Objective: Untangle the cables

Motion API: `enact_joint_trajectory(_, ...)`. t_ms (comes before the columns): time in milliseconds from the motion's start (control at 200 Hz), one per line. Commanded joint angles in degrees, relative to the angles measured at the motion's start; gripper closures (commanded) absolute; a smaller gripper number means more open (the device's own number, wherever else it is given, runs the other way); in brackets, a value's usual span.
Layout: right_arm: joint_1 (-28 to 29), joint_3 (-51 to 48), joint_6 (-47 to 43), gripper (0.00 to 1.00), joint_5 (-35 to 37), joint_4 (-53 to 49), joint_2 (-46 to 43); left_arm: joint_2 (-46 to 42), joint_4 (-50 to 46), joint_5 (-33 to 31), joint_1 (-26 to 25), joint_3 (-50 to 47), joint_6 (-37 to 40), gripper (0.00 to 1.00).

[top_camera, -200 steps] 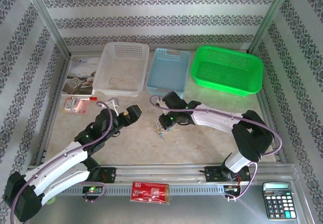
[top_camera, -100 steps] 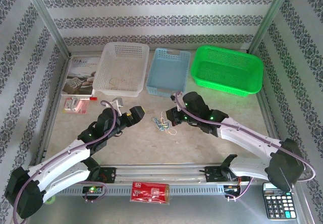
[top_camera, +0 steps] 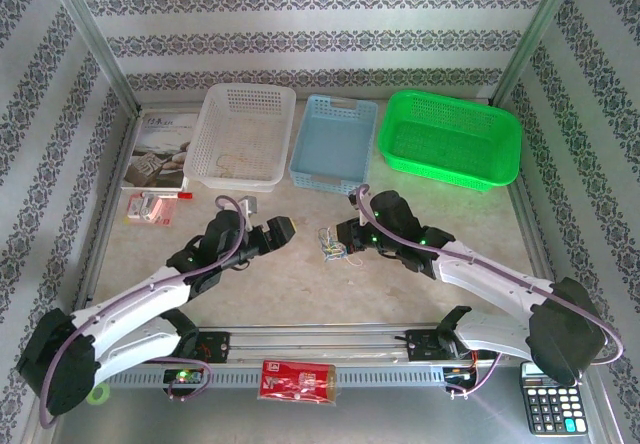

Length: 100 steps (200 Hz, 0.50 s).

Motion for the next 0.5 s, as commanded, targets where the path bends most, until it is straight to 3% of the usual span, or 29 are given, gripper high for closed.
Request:
enact_joint_trajectory(0, -0.48, -0.84, 0.99, 1.0, -0.86, 2.44, -1.31, 2.34, 4.18, 3.42, 0.5, 2.46, 1.15, 0.19)
enact_joint_trajectory(160, -1.23, -1.62, 0.52, 1.0, -0.94, 2.24, -2.18, 5.72, 6.41, 4.43, 0.3, 4.45, 0.77, 0.28)
enact_joint_trajectory(495, -7.83, -4.32, -0.24, 1.0, -4.52, 2.77, -5.11, 7.54, 8.89, 3.11, 0.0, 10.8, -5.61, 0.22)
